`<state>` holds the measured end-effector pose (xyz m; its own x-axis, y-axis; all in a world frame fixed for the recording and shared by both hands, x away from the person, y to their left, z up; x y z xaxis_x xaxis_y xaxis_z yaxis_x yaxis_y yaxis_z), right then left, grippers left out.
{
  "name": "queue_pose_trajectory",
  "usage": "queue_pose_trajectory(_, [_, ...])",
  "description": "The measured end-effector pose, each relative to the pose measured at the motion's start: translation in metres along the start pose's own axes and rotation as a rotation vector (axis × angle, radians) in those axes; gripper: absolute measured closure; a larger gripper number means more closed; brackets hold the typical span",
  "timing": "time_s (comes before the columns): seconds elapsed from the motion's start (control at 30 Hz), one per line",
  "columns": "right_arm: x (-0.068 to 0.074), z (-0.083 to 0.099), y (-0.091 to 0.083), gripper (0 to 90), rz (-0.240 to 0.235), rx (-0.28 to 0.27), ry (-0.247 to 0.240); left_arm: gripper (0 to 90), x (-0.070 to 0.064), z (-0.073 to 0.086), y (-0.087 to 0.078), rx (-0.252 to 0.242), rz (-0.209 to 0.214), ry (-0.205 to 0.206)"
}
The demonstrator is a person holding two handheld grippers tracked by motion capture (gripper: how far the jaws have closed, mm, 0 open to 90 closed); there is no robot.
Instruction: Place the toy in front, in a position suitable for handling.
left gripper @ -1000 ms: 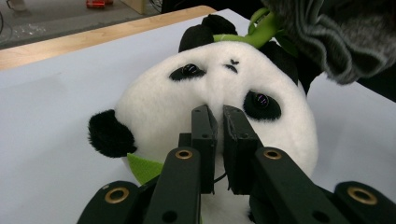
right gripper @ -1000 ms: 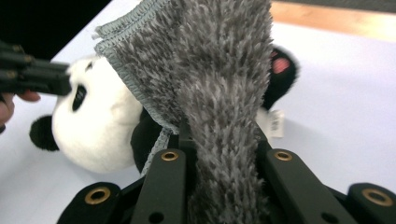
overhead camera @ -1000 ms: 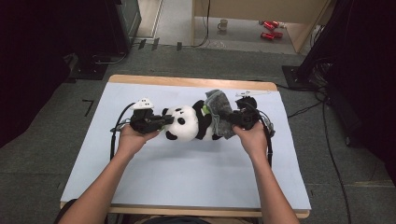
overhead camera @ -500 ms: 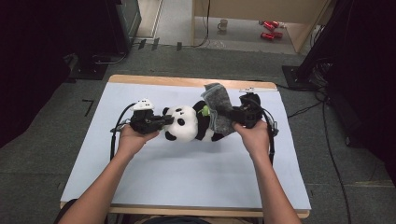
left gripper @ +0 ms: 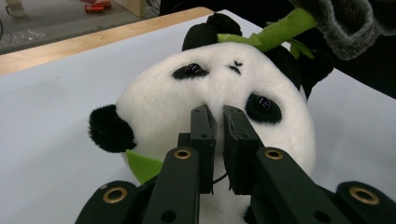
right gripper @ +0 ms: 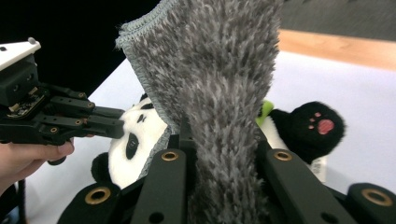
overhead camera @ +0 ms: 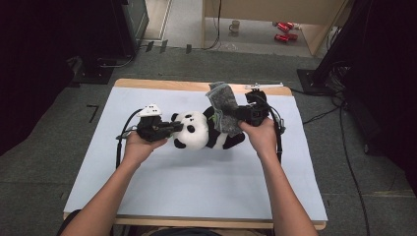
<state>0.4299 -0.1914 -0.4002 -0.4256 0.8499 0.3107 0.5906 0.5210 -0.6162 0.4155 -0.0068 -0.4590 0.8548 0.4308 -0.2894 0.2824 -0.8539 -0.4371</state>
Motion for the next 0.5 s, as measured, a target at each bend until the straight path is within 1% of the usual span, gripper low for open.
queue_pose_trajectory(0.03, [0.002, 0.002, 0.003, 77.0, -0.003, 0.013, -0.010, 83.8, 0.000, 0.000, 0.000, 0.000, 0.000, -0.001])
queue_pose_trajectory(0.07, [0.006, 0.008, 0.011, 77.0, -0.003, 0.030, -0.028, 83.7, 0.000, 0.000, 0.000, 0.001, -0.002, 0.000])
queue_pose_trajectory(0.1, [0.006, 0.008, 0.011, 77.0, -0.003, 0.030, -0.028, 83.7, 0.000, 0.000, 0.000, 0.001, -0.002, 0.000])
queue_pose_trajectory(0.13, [0.007, 0.010, 0.015, 77.0, -0.005, 0.039, -0.027, 83.7, 0.000, 0.000, 0.000, 0.001, -0.003, 0.001])
queue_pose_trajectory(0.17, [0.008, 0.015, 0.024, 77.0, 0.012, 0.062, -0.037, 83.4, 0.000, 0.000, 0.000, 0.000, -0.003, 0.003])
queue_pose_trajectory(0.2, [0.008, 0.015, 0.024, 77.0, 0.012, 0.062, -0.037, 83.4, 0.000, 0.000, 0.000, 0.000, -0.003, 0.003])
queue_pose_trajectory(0.23, [0.007, 0.020, 0.032, 77.0, 0.039, 0.081, -0.053, 82.7, 0.000, 0.000, -0.001, 0.000, -0.003, 0.006])
queue_pose_trajectory(0.27, [0.007, 0.020, 0.032, 77.0, 0.039, 0.081, -0.053, 82.7, 0.000, 0.001, -0.001, -0.001, -0.006, 0.010])
queue_pose_trajectory(0.3, [0.006, 0.022, 0.037, 77.1, 0.055, 0.082, -0.062, 81.4, 0.001, 0.001, -0.001, -0.001, -0.009, 0.013])
queue_pose_trajectory(0.33, [0.006, 0.022, 0.037, 77.1, 0.055, 0.082, -0.062, 81.4, 0.002, 0.001, -0.001, -0.003, -0.010, 0.014])
queue_pose_trajectory(0.37, [0.005, 0.023, 0.041, 77.1, 0.073, 0.081, -0.081, 79.5, 0.002, 0.002, -0.001, -0.004, -0.011, 0.011])
queue_pose_trajectory(0.43, [0.004, 0.023, 0.042, 77.1, 0.080, 0.082, -0.080, 76.1, 0.004, 0.002, -0.003, -0.010, -0.012, 0.010])
queue_pose_trajectory(0.47, [0.001, 0.022, 0.044, 77.2, 0.094, 0.082, -0.085, 73.6, 0.005, 0.002, -0.005, -0.019, -0.001, 0.014])
queue_pose_trajectory(0.5, [-0.001, 0.022, 0.045, 77.2, 0.097, 0.081, -0.082, 68.8, 0.005, 0.002, -0.005, -0.019, -0.001, 0.014])
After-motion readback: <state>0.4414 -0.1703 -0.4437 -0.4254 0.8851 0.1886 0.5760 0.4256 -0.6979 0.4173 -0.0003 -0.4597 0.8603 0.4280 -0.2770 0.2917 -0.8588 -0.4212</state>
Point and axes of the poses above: each handheld gripper's, and its own axes: y roughly forward along the jaws, z roughly out of its underside, x roughly to its left, the point moved 10 cm from there along y, roughly forward along the jaws, and after that the axes turned 9 degrees about z, right-handed, at the moved point
